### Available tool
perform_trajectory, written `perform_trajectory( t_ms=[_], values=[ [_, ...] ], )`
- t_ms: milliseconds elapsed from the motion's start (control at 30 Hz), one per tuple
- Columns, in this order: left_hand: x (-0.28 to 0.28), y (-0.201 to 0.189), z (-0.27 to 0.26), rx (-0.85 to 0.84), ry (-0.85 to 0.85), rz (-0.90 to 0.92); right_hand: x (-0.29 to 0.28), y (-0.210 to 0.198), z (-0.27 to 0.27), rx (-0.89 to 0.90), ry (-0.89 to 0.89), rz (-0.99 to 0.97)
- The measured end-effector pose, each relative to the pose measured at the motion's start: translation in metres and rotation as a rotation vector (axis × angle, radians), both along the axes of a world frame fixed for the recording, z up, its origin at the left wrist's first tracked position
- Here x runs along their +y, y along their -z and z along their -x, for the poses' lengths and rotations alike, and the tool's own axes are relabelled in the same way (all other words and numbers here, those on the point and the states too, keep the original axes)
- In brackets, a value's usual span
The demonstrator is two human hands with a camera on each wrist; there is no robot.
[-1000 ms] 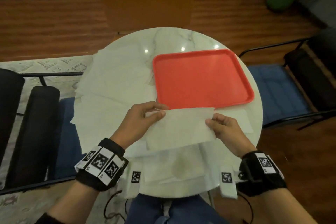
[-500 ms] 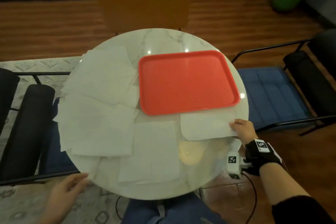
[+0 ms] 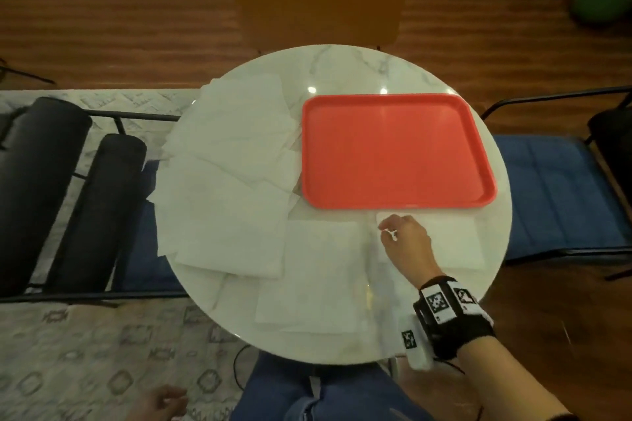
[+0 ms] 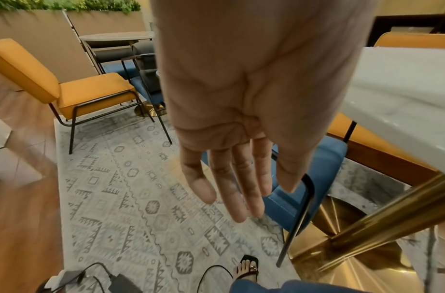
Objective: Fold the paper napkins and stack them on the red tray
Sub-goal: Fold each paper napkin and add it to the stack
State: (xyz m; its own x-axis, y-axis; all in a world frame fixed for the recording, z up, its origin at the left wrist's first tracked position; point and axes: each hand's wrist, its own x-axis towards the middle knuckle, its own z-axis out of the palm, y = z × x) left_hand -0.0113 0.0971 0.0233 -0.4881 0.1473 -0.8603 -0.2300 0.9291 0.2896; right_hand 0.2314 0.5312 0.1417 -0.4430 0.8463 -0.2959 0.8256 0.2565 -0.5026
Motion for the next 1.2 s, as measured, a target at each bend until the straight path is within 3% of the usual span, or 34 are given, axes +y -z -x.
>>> perform_trajectory(
  t_ms=[67, 167, 333, 467, 600, 733, 867, 933, 1033, 1133, 1200],
  values=[
    [0.008, -0.012, -0.003, 0.046, 0.024, -0.005, -0.025, 0.007, 0.049, 0.061, -0.175, 0.073],
    [0.014, -0.024, -0.004, 0.077, -0.08, -0.05, -0.049, 0.018, 0.117, 0.113, -0.346, 0.106],
    [-0.012, -0.021, 0.021, 0.051, -0.089, -0.073, -0.055, 0.035, 0.202, -0.013, -0.478, -0.101],
    [-0.041, -0.019, 0.046, 0.026, -0.099, -0.044, -0.049, 0.043, 0.224, -0.22, -0.473, -0.235],
    [-0.055, -0.022, 0.08, 0.049, -0.046, -0.025, -0.05, 0.036, 0.226, -0.199, -0.367, -0.225],
    [-0.002, -0.073, 0.112, 0.208, 0.181, -0.154, -0.055, 0.012, 0.219, 0.001, -0.297, -0.186],
    [0.094, -0.14, 0.133, 0.451, 0.368, -0.568, -0.064, -0.027, 0.212, 0.167, -0.429, -0.236],
    [0.145, -0.172, 0.136, 0.596, 0.597, -0.71, -0.072, -0.051, 0.209, 0.207, -0.538, -0.25],
    [0.204, -0.205, 0.132, 0.737, 0.931, -0.704, -0.083, -0.088, 0.201, 0.31, -0.609, -0.148],
    [0.225, -0.219, 0.141, 0.623, 1.056, -0.662, -0.086, -0.121, 0.184, 0.369, -0.45, 0.03],
    [0.225, -0.23, 0.152, 0.373, 0.959, -0.748, -0.084, -0.14, 0.171, 0.44, -0.342, 0.148]
  ],
)
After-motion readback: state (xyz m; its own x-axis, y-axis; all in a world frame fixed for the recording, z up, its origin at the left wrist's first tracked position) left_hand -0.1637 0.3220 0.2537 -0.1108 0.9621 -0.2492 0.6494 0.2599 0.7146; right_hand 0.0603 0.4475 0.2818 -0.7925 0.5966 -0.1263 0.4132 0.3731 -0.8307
